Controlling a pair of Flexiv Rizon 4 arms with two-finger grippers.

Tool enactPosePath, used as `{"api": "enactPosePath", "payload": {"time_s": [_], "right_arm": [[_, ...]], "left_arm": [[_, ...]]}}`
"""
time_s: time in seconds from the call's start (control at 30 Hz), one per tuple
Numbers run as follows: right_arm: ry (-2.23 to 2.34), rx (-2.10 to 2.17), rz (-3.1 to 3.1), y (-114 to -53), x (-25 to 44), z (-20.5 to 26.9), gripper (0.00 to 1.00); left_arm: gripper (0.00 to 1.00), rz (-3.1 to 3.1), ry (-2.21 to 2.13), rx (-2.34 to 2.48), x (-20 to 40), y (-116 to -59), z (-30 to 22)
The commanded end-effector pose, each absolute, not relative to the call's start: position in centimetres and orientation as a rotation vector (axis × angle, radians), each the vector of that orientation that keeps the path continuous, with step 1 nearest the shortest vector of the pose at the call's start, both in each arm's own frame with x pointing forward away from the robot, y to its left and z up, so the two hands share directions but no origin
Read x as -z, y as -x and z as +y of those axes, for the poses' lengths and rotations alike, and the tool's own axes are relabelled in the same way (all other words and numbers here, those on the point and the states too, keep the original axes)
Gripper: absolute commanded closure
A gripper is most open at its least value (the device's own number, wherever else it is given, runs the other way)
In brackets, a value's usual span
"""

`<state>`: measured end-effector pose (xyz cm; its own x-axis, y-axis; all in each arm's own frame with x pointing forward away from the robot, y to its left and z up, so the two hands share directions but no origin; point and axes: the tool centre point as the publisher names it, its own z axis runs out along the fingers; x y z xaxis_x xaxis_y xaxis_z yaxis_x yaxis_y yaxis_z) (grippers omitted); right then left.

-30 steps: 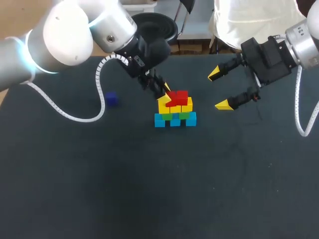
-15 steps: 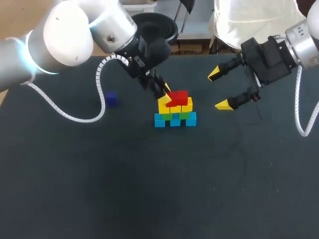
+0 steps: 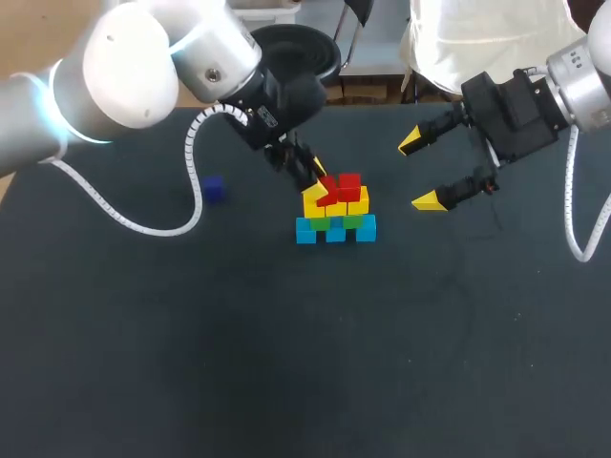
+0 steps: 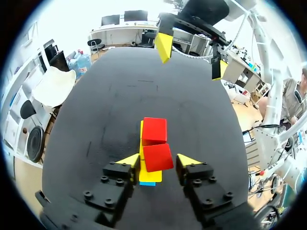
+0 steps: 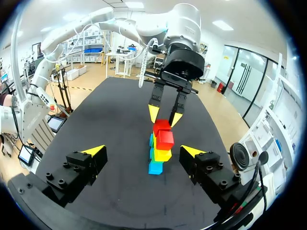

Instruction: Place the blue cubes, place green cubes on the blue cubes, place the yellow cubes on the green cubes, then place the red cubes on the yellow cubes, and place purple cube on the red cubes.

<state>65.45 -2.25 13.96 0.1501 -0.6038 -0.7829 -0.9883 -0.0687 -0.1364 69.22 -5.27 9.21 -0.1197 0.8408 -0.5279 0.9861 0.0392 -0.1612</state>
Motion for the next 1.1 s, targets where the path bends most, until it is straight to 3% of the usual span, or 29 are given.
{"api": "enactPosePath", "payload": {"time_s": [0.03,0.47,0.5,0.53,0.6,1.1], "right_arm": [[1.754,-0.726,1.528,-65.5,-13.9,-2.3,0.0],[1.754,-0.726,1.528,-65.5,-13.9,-2.3,0.0],[1.754,-0.726,1.528,-65.5,-13.9,-2.3,0.0],[1.754,-0.726,1.528,-65.5,-13.9,-2.3,0.0],[1.754,-0.726,1.528,-65.5,-13.9,-2.3,0.0],[1.754,-0.726,1.528,-65.5,-13.9,-2.3,0.0]], "left_arm": [[0.0,2.036,-1.857,0.716,-9.2,-69.2,-5.3],[0.0,2.05,-1.78,0.691,-10.5,-69.5,-3.2],[0.13,2.048,-1.776,0.683,-10.6,-69.5,-2.8],[0.53,2.057,-1.768,0.675,-10.6,-69.5,-2.3],[1.0,2.064,-1.743,0.662,-10.7,-69.3,-1.5],[1.0,2.038,-1.825,0.661,-9.9,-67.0,-3.1]]}}
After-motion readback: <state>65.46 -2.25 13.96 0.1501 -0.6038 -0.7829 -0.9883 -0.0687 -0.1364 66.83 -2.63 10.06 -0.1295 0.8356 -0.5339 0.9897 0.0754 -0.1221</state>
